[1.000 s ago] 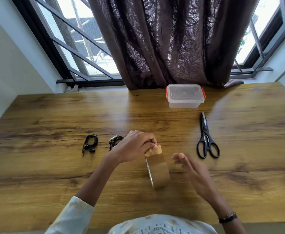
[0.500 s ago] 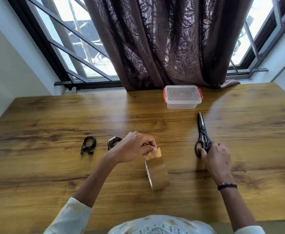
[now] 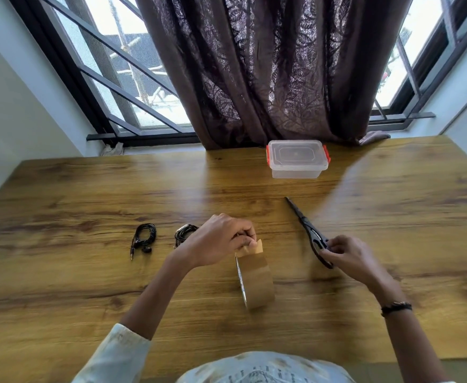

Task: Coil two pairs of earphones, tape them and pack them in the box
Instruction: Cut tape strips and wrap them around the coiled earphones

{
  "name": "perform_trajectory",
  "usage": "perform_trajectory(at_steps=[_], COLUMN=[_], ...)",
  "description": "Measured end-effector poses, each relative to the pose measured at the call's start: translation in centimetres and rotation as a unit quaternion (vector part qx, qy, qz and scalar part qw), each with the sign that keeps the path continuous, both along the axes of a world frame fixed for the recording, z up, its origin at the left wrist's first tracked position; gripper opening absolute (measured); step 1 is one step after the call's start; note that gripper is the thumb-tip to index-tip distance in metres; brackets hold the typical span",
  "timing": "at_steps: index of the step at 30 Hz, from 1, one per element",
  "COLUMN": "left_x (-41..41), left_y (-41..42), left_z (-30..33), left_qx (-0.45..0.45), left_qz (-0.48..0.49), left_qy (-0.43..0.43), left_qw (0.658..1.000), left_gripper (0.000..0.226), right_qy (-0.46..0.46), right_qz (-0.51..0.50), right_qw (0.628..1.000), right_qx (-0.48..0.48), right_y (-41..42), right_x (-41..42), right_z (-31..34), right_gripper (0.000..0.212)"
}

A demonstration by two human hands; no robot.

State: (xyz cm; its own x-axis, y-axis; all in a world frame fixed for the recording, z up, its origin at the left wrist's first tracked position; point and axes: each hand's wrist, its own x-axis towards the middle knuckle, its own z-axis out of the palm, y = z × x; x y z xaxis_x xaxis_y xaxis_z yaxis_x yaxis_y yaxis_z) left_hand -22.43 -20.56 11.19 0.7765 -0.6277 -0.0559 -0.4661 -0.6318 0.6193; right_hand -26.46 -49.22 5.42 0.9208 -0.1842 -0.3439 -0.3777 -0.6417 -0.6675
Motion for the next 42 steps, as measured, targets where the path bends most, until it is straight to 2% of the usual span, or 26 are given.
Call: perform_trajectory(at_steps=[3,9,12,16,22,29,42], left_x=[-0.1,-0.3,-0.4,-0.5,-0.6,-0.7,-0.9], left_y=[0.0,0.2,0.2,0.1,0.2,0.0,-0.2], left_z=[0.2,0.1,0.3,0.7,0.9,1.1,0.7], left_qx=[0.005,0.009,0.009,0.023,0.030,0.034,0.031], left_qz=[-0.010,-0.029,-0.041,-0.064,-0.071,-0.096,-0.097], left_qy=[-0.013,-0.028,-0.040,-0.054,-0.072,-0.101,-0.122], left_qw=[1.000,0.999,0.998,0.996,0.994,0.990,0.987], left_gripper=[0.012,0.010,0.010,0.010,0.010,0.009,0.012], right_qy=[-0.050,-0.166,-0.151,-0.102,-0.080,-0.137,-0.170], right_qz=[0.027,0.215,0.249,0.299,0.334,0.374,0.387], right_qw=[0.995,0.962,0.955,0.947,0.935,0.903,0.886], right_qx=[0.086,0.017,-0.057,-0.063,-0.086,-0.164,-0.191], right_y=[-0.7,-3.5,-4.9,-5.5,-6.2,-5.8,-3.7], right_x=[-0.9,-2.4,-2.6,-3.1,-3.7,-2.9,-2.3], right_z=[0.7,4.2,5.3,6.7,8.3,8.9,8.5], right_gripper=[0.019,0.046,0.058,0.072,0.065,0.050,0.059])
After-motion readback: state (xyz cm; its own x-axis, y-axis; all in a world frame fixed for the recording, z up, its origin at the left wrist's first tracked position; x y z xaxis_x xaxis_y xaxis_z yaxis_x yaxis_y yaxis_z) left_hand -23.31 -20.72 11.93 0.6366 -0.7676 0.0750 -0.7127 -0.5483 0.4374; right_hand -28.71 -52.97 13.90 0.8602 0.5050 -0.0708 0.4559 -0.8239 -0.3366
